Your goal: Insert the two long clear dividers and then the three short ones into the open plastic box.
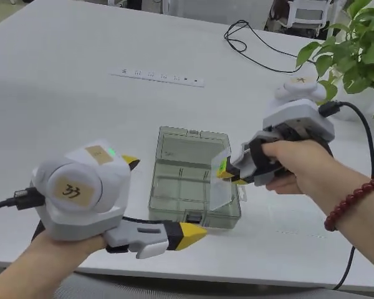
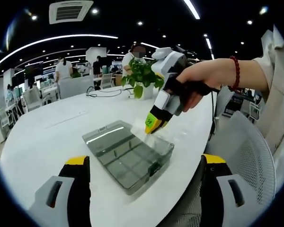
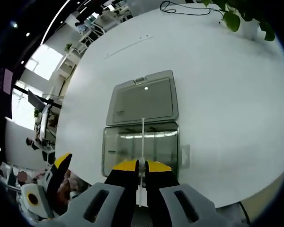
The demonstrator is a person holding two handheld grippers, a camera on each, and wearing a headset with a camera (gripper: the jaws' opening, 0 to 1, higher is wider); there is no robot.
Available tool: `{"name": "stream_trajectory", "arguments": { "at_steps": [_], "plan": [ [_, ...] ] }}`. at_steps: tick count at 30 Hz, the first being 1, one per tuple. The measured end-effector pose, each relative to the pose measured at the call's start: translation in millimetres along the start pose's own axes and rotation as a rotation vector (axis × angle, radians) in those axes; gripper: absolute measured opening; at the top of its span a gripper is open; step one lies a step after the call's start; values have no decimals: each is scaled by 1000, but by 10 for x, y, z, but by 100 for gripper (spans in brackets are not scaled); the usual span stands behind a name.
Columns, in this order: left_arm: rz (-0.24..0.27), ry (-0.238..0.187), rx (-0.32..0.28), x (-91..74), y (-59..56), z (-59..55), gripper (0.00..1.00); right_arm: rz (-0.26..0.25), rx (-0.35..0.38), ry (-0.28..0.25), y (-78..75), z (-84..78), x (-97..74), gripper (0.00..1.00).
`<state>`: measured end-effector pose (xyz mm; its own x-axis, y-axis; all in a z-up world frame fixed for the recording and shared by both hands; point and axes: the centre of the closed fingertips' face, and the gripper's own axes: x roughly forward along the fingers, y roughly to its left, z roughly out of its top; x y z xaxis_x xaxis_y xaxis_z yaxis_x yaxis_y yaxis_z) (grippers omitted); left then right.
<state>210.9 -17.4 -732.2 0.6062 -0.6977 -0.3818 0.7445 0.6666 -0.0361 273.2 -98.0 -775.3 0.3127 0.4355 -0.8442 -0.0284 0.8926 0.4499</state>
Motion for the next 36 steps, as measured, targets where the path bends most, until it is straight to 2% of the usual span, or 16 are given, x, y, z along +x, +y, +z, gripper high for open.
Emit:
{"name": "stream_trajectory", "arguments": {
  "at_steps": [4,16,24,34,36],
  "plan": [
    [-10,-19,7,9,-21,36,100,-19,4,33,-62,6,75,6],
    [-15,-4,39,26,-13,22,100,-28,52,86,-130,-34,246,6],
    [-10,8,30,27,27,-10,100,-25,53,101,-129,-48,274,6],
    [-8,14,24,25,42,-13,98,-28,47,115,-38,-123,264,6],
    [-9,6,21,22,44,2,98,-28,48,114,-71,-88,265,6]
  ]
}}
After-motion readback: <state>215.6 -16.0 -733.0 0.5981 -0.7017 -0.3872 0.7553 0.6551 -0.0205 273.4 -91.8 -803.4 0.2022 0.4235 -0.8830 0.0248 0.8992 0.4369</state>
